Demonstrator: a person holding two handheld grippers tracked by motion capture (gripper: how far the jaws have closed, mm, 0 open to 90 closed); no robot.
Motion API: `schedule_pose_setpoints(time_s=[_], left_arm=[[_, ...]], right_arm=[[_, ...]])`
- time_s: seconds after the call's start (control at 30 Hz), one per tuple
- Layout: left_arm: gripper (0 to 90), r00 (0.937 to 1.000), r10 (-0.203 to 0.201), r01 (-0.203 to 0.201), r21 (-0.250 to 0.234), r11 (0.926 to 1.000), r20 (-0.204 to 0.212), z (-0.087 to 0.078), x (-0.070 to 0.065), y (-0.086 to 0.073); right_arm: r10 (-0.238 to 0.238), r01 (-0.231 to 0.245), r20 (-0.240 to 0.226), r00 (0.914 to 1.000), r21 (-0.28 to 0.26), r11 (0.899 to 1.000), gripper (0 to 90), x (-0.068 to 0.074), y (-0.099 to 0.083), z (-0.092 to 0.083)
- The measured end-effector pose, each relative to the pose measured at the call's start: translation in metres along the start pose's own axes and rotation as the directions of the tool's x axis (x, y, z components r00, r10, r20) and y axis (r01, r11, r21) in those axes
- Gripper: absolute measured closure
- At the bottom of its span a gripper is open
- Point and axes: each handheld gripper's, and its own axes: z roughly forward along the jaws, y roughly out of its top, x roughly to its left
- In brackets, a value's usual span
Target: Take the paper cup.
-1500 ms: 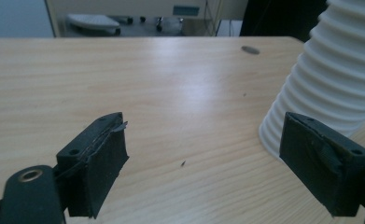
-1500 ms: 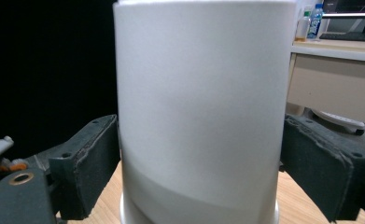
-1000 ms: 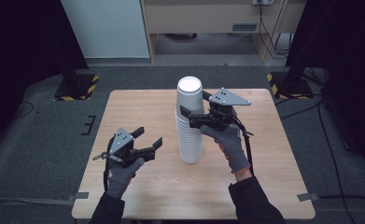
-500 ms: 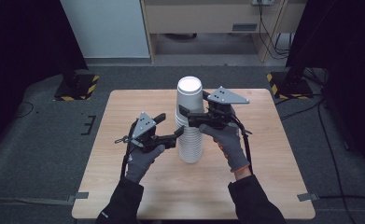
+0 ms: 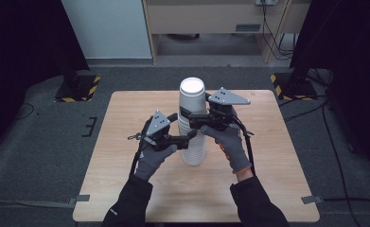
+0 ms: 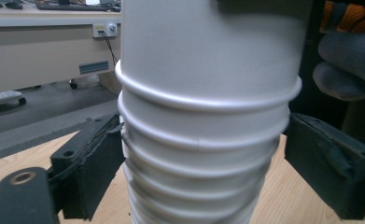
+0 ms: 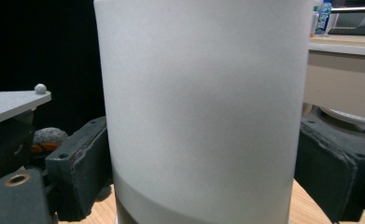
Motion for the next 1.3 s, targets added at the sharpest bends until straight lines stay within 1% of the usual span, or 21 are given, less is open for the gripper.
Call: schedule_pose_setpoints(time_s=[0.07,0.2,0.27,0.37,0.5,0.57,0.63,0.77,0.87,0.9,1.0,1.07,1.2,1.27,1.3], left_arm=[[8.4,1.0000,0.006,-0.006,-0.007,1.0000,0.002,0.002,0.000,0.001],[6.4,0.9999,0.011,-0.011,-0.003,0.9999,0.006,0.005,0.001,0.003],[5.5,0.9998,0.021,-0.021,0.001,0.9998,0.005,0.007,0.001,0.005],[4.5,0.9998,0.020,-0.020,0.003,0.9998,0.005,0.008,0.001,0.006],[4.2,0.9994,0.032,-0.032,0.011,0.9994,0.009,0.010,0.001,0.008],[4.3,0.9994,0.033,-0.033,0.012,0.9994,0.012,0.010,0.001,0.008],[4.3,0.9991,0.040,-0.040,0.024,0.9989,0.015,0.010,0.002,0.007],[4.4,0.9991,0.040,-0.040,0.025,0.9989,0.016,0.010,0.003,0.007],[4.4,0.9991,0.039,-0.039,0.024,0.9990,0.017,0.010,0.002,0.007],[4.4,0.9992,0.038,-0.038,0.025,0.9990,0.016,0.010,0.002,0.007],[4.4,0.9989,0.043,-0.044,0.026,0.9987,0.016,0.010,0.002,0.007],[4.4,0.9990,0.040,-0.041,0.027,0.9988,0.017,0.010,0.002,0.007],[4.5,0.9991,0.040,-0.040,0.026,0.9989,0.015,0.009,0.002,0.007],[4.5,0.9991,0.040,-0.040,0.026,0.9988,0.015,0.009,0.002,0.007],[4.6,0.9990,0.041,-0.042,0.027,0.9988,0.015,0.009,0.002,0.007]], right_arm=[[-0.002,0.002,-0.002,1.0000,0.000,1.000,12.2,0.000,0.000,0.000],[0.005,-0.005,-0.006,1.0000,0.003,1.000,12.0,-0.001,-0.001,0.002],[0.005,-0.005,-0.007,1.0000,0.005,1.000,11.9,-0.001,-0.001,0.002],[0.006,-0.006,-0.009,0.9999,0.005,1.000,12.1,-0.001,-0.001,0.003],[0.018,-0.018,-0.021,0.9996,0.007,1.000,13.2,-0.003,-0.001,0.003],[0.020,-0.020,-0.024,0.9995,0.005,1.000,13.8,-0.004,-0.001,0.003],[0.018,-0.018,-0.026,0.9995,0.004,1.000,14.3,-0.004,0.000,0.003],[0.017,-0.017,-0.026,0.9995,0.002,1.000,14.8,-0.004,0.000,0.002],[0.051,-0.054,-0.051,0.9974,-0.056,0.997,15.2,-0.006,0.004,-0.001],[0.051,-0.055,-0.055,0.9971,-0.061,0.997,15.1,-0.006,0.006,-0.002],[0.017,-0.020,-0.039,0.9991,-0.066,0.998,15.0,-0.002,0.014,-0.004],[0.014,-0.016,-0.036,0.9993,-0.078,0.997,15.0,-0.001,0.019,-0.006],[0.018,-0.021,-0.032,0.9993,-0.097,0.995,15.1,-0.002,0.024,-0.008],[0.031,-0.036,-0.043,0.9986,-0.108,0.994,15.1,-0.002,0.026,-0.009],[0.031,-0.035,-0.040,0.9987,-0.111,0.993,15.2,-0.003,0.027,-0.009]])
